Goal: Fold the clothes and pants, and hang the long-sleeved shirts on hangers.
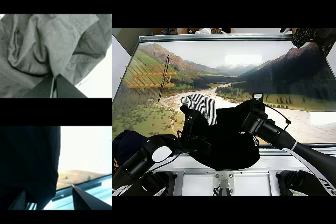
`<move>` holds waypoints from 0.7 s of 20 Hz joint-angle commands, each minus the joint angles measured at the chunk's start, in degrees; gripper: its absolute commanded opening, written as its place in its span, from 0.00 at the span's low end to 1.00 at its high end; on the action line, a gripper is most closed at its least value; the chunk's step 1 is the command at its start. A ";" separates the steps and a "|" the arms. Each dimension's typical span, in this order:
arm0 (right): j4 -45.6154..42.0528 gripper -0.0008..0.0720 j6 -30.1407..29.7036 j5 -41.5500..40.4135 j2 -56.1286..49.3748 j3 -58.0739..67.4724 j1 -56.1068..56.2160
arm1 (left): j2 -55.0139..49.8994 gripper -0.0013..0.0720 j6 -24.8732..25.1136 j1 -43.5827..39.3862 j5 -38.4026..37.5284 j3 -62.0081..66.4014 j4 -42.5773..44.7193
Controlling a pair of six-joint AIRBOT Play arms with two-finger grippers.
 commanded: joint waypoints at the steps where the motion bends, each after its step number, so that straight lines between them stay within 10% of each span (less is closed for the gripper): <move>1: 0.04 0.82 -0.83 0.17 -1.92 -0.02 -0.04 | 1.95 0.04 -0.07 0.00 -2.34 -0.02 0.07; 10: 0.24 0.81 -3.87 -0.04 -3.32 -1.57 -0.90 | 9.46 0.04 -1.53 8.41 -9.90 -0.02 1.79; 13: 0.24 0.10 -5.35 -0.04 -3.32 -1.57 -0.90 | 11.65 0.04 -0.68 12.74 -12.07 -0.02 1.86; 14: 0.24 0.03 -5.38 -0.04 -3.23 -1.55 -0.87 | 12.13 0.04 -0.20 13.86 -12.85 -0.02 1.86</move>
